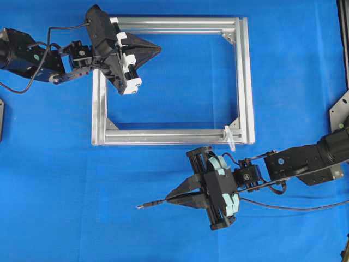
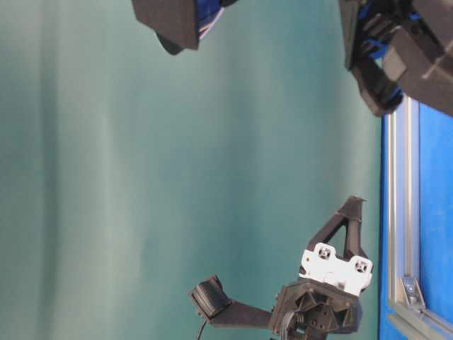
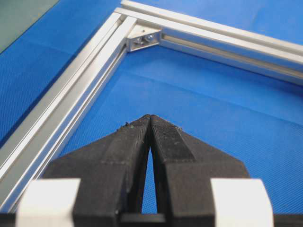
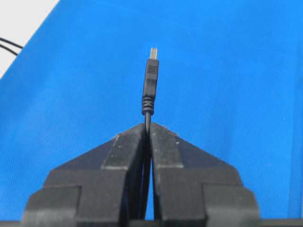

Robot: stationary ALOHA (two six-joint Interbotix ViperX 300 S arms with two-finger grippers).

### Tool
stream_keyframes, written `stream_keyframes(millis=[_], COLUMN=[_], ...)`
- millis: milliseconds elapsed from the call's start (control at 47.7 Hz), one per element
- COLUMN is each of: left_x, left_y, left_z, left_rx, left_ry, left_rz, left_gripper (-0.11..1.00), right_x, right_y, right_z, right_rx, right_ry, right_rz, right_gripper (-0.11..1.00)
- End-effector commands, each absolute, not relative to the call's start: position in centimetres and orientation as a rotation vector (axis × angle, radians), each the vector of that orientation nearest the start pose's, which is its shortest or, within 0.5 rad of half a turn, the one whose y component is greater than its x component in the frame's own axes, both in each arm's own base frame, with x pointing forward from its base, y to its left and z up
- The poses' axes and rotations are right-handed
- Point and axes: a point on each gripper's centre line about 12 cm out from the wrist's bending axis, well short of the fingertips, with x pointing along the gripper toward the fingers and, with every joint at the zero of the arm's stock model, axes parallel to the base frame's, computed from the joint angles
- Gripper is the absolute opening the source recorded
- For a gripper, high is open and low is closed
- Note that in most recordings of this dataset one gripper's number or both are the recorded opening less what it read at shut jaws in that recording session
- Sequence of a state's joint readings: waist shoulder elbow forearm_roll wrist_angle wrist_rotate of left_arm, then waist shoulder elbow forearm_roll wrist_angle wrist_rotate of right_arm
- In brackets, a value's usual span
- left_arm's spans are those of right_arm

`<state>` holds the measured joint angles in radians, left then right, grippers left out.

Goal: Insert the wire through the string loop located on the right side.
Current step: 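Lift the cable with the right gripper, plug pointing forward, then move the right gripper to align the plug with the white zip-tie loop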

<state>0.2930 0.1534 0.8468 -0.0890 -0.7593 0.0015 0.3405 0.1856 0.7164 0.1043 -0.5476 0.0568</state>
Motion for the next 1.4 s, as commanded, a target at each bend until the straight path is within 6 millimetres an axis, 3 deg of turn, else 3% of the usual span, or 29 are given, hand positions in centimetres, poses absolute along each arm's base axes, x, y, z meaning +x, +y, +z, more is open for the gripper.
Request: stream_keyframes(millis=[0,901,1111,1383], left_x=[36.4,36.4,36.4,36.5], left_y=[11.8,11.8,11.8,11.9], left_z=[15.0,15.0,15.1,15.2], left_rx=[-0.081,-0.081,-0.081,-0.080], left_ry=[0.184,0.183,0.181,0.177], left_rz=[0.358,0.360,0.360,0.360], left_gripper=[0.00,0.00,0.00,0.00], right_x=[39.2,38.7,35.8,29.4], right_y=[13.2,13.0,12.2,10.3], right_z=[15.1,14.9,14.5,14.6], right_rx=[0.080,0.078,0.084,0.086], right_ry=[0.325,0.334,0.369,0.400], right_rz=[0.263,0.262,0.259,0.260], right_gripper=[-0.04,-0.04,-0.04,-0.04])
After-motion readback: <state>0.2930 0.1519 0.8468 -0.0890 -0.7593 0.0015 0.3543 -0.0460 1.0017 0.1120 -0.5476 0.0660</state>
